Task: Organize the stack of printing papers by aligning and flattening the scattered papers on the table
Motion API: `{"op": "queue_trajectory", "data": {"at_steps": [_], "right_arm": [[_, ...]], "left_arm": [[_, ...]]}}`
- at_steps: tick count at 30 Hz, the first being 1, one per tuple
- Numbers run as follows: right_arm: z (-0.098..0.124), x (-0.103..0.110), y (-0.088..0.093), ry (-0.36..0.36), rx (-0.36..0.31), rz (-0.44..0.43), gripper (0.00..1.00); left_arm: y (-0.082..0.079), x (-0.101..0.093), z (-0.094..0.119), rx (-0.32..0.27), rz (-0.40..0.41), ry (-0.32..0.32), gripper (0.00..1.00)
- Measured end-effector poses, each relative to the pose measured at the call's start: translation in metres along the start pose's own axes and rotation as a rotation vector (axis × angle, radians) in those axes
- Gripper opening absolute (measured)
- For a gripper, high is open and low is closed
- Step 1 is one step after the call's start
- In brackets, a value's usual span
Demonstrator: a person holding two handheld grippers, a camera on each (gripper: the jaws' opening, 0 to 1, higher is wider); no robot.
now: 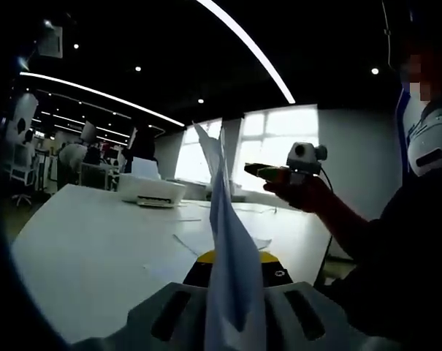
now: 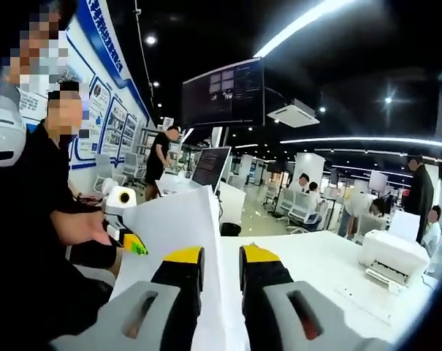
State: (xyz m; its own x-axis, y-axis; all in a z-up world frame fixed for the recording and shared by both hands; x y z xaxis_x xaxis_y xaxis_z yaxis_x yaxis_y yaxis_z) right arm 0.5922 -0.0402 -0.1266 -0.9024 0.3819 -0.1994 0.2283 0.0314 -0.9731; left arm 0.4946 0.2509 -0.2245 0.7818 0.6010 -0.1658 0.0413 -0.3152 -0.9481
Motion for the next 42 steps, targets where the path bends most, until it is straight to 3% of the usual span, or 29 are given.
{"op": "queue_trajectory", "data": {"at_steps": [5,15,23,42], "right_arm": [[0.002,-0.001,0.002,0.021,0.009,0.004,0.14],[0.011,-0.007,-0.002,0.045,-0.05,-0.079,0.2],[0.019,-0.012,0.003,0.098,-0.019,-0.05,0.15],[0.037,-0.014,0.015,0.149,0.0,-0.071,0.15]], "left_arm": [[0.001,0.0,0.001,-0.001,0.003,-0.001,0.06],[0.0,0.002,0.001,0.002,0.005,-0.004,0.06],[-0.001,0.002,0.001,0.002,0.006,-0.006,0.06],[-0.002,-0.006,0.0,0.002,0.005,-0.014,0.06]]}}
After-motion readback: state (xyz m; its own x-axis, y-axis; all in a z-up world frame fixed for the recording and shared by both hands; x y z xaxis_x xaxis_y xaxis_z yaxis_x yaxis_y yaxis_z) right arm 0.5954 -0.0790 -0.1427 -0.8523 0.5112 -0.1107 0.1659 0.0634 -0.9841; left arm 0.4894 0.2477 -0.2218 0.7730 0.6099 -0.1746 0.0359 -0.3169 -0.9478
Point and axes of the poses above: the point that each gripper's makers call its tool centre point, and the gripper's own axes: z roughly backward along the fingers, x roughly to its left, y roughly out of its underside, the point moved 10 cm from there along z, roughly backward along the fingers, and after that the axes turned 11 degrees about -x, right-handed, at the moved point
